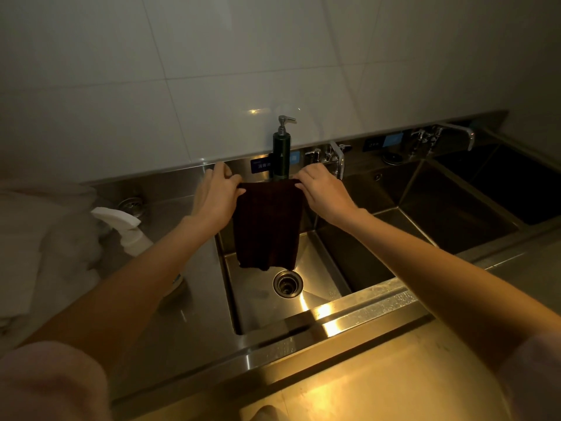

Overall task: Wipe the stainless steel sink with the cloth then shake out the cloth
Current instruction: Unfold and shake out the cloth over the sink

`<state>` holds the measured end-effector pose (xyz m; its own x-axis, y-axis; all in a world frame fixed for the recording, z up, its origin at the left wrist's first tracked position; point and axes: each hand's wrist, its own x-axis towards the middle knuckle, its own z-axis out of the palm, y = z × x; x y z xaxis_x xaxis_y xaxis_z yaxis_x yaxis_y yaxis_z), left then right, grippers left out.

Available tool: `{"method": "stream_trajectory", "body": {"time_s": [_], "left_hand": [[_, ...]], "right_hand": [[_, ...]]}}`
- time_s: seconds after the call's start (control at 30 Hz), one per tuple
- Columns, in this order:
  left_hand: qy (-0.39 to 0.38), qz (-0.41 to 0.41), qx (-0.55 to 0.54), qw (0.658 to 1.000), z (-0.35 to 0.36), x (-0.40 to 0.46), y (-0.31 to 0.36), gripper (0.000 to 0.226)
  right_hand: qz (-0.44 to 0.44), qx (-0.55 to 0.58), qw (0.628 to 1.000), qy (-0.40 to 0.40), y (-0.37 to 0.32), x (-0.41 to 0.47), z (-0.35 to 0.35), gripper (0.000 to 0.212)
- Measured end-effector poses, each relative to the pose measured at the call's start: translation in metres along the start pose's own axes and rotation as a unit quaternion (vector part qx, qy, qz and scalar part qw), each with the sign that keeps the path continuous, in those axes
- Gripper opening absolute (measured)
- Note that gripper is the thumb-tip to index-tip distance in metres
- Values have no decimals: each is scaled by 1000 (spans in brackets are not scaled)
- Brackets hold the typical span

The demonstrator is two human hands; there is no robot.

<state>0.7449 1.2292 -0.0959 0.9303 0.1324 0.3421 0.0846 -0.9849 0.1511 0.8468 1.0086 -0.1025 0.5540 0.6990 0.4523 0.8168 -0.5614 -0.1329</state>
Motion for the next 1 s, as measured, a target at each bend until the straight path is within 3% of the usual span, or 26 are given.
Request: {"method": "stream_trajectory", "body": {"time_s": [0.1,0.23,0.5,0.73,1.0], "left_hand": [[43,47,1,998,4,-15,-2,26],[50,84,13,995,14,-47,-3,21],[-83,62,18,994,36,-113,13,30],[-119,59,-8,991,17,-142,24,25],[-98,93,-10,991,12,-183,35,28]], "right_hand": [[-22,36,999,33,-3,-13,2,28],[-19,52,998,5,-8,-36,2,33],[-14,45,991,-122,-20,-103,20,24],[-53,72,989,-120,-32,-128,1,24],[-62,71,990,-110,-49,-162,-12,21]]}}
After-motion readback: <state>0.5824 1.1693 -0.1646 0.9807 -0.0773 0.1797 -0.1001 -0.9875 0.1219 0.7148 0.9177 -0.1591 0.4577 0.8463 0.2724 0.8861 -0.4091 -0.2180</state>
